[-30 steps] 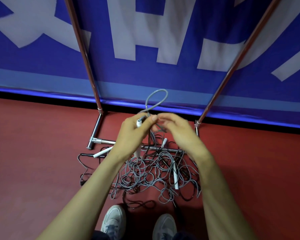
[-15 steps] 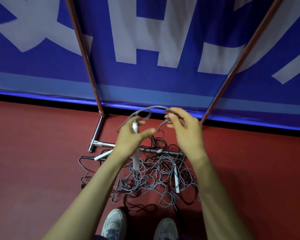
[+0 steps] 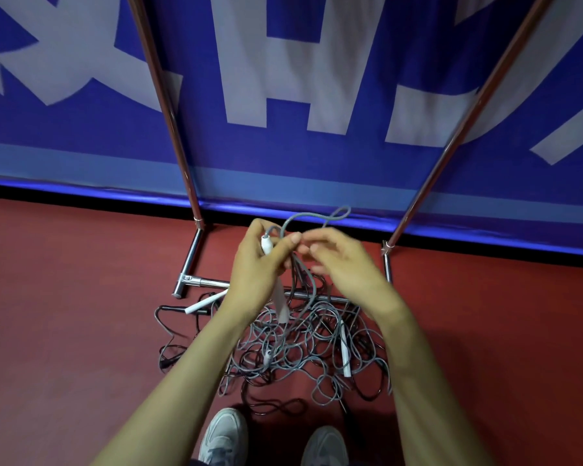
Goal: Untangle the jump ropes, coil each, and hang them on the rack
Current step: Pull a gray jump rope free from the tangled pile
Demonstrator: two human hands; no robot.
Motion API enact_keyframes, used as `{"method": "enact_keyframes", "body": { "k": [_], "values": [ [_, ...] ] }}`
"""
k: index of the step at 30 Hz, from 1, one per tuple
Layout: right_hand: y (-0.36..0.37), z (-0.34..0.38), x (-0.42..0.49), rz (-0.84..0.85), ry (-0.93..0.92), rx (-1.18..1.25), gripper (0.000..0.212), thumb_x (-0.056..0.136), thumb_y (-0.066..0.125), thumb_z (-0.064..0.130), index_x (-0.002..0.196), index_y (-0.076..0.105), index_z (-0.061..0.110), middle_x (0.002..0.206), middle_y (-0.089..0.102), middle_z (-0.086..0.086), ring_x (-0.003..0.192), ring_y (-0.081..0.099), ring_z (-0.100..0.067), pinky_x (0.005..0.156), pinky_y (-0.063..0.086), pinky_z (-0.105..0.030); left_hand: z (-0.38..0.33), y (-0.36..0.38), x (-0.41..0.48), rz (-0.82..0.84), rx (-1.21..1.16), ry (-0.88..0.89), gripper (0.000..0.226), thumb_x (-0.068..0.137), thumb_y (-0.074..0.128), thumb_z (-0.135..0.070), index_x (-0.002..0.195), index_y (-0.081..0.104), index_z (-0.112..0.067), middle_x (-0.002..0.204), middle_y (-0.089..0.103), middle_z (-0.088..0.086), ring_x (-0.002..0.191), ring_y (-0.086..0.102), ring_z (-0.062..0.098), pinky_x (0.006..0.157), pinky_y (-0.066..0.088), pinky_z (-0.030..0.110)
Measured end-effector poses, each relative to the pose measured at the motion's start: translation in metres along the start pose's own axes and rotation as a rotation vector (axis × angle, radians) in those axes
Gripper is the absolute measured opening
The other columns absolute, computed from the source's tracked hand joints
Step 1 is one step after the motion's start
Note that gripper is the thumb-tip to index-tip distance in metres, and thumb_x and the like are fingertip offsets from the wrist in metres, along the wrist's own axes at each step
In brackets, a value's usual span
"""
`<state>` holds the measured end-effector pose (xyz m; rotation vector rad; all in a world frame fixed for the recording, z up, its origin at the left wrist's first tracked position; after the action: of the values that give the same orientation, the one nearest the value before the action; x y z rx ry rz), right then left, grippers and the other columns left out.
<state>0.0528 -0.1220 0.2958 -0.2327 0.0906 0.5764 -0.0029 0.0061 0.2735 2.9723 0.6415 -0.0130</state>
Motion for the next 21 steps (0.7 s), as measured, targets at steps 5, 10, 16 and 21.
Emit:
{"method": "enact_keyframes", "body": {
  "k": [5, 10, 16, 21],
  "values": [
    [0.007, -0.015, -0.002, 0.228, 0.045, -0.177, 0.019, 0.093, 0.059, 0.007, 0.104, 0.063, 0.023, 0.099, 0.069, 0.001, 0.091, 0.067, -0.015, 0.088, 0.051, -0.027, -0.010, -0.002, 0.003, -0.118, -0.263, -0.033, 0.023, 0.092, 0.061, -0.009, 0.081, 0.042, -0.016, 0.066, 0.067, 0.002, 0.047, 0.043, 0.006, 0.046, 0.034, 0.017],
    [0.001, -0.013, -0.002, 0.068, 0.062, -0.194, 0.022, 0.097, 0.055, 0.011, 0.085, 0.066, 0.026, 0.073, 0.067, 0.006, 0.069, 0.064, -0.006, 0.071, 0.054, -0.029, -0.011, -0.007, 0.005, -0.163, -0.195, -0.035, 0.020, 0.091, 0.063, -0.015, 0.086, 0.044, -0.015, 0.071, 0.067, 0.000, 0.048, 0.040, 0.005, 0.048, 0.032, 0.019],
    [-0.006, 0.003, -0.001, -0.190, -0.042, 0.057, 0.017, 0.097, 0.054, 0.009, 0.093, 0.068, 0.018, 0.075, 0.065, 0.002, 0.068, 0.065, -0.002, 0.066, 0.057, -0.022, 0.005, -0.004, 0.000, 0.127, 0.379, -0.272, 0.050, 0.073, 0.082, -0.035, 0.111, 0.056, -0.017, 0.096, 0.059, -0.007, 0.076, 0.055, 0.003, 0.066, 0.043, 0.020],
    [-0.009, 0.015, -0.003, -0.262, -0.095, 0.276, 0.013, 0.095, 0.056, 0.010, 0.094, 0.067, 0.017, 0.075, 0.066, 0.000, 0.068, 0.068, -0.007, 0.068, 0.059, -0.026, 0.006, -0.001, -0.002, 0.265, 0.620, -0.069, 0.012, 0.085, 0.073, -0.027, 0.085, 0.070, -0.015, 0.064, 0.065, 0.002, 0.058, 0.050, 0.006, 0.062, 0.041, 0.026]
  ]
}}
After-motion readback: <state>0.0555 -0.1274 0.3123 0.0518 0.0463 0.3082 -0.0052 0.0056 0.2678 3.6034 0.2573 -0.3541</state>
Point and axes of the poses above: each hand's wrist, its own x-axis towards the middle knuckle, its own y-axis out of the palm, z = x × y, the point moved 1 cm from there along x, towards the middle knuckle
